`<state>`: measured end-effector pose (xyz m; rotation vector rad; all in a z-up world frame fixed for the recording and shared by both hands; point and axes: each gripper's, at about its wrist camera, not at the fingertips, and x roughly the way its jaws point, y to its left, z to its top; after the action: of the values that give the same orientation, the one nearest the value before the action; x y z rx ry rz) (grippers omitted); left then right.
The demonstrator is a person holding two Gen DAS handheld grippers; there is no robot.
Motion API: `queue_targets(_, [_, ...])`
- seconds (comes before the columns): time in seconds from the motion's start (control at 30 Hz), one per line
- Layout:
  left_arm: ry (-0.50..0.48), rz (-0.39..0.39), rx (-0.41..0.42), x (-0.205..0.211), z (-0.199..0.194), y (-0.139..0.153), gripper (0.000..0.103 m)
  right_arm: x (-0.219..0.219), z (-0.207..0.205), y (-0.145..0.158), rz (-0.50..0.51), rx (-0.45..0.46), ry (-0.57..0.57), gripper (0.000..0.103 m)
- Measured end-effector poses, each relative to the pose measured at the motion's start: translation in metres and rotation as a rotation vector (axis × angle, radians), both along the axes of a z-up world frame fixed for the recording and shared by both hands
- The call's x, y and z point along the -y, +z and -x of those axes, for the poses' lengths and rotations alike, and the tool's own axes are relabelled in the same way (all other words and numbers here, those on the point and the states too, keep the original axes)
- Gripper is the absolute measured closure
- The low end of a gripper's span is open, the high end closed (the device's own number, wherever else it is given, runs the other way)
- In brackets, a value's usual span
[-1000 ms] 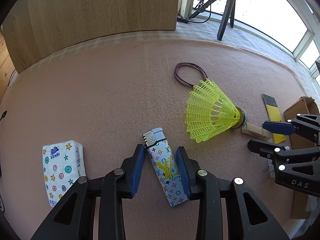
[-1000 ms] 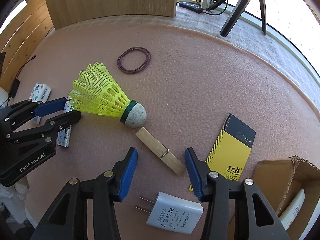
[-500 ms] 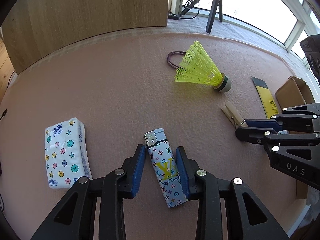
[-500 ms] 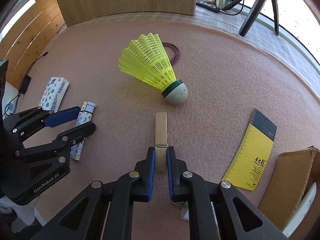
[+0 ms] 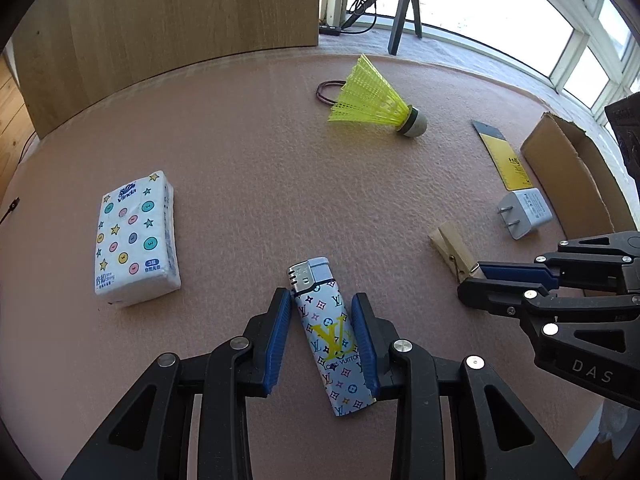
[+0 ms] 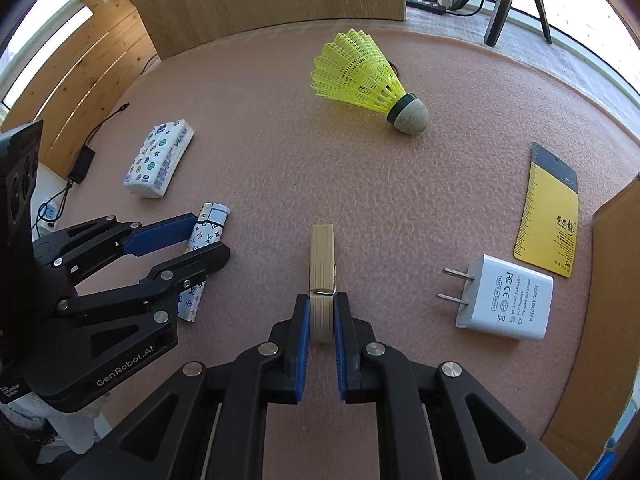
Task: Organize objects
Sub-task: 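Lift the lighter and clothespin and carry both toward the box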
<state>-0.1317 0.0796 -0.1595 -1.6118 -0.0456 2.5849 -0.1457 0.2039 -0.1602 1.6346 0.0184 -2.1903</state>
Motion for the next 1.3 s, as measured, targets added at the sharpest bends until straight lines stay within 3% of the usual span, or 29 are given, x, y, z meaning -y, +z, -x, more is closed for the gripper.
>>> queue_targets(0.3, [0.033, -0.104, 0.039, 0.006, -0.028, 0.002, 0.077, -0.018, -0.045, 0.002, 0.024, -0.019, -0.073, 0.093])
queue_targets(0.67, [0.028, -0.140, 0.037, 0.001, -0.049, 0.008, 0.077, -0.051, -0.079, 0.028, 0.074, -0.073, -0.174, 0.093])
queue_targets(0.93, [-0.001, -0.162, -0.017, -0.014, -0.050, 0.033, 0.077, -0.083, -0.094, 0.061, 0.093, -0.146, -0.242, 0.093])
queue_targets(1.3, [-0.124, -0.206, -0.106, -0.071, -0.040, 0.079, 0.078, -0.143, -0.117, 0.089, 0.081, -0.223, -0.368, 0.093])
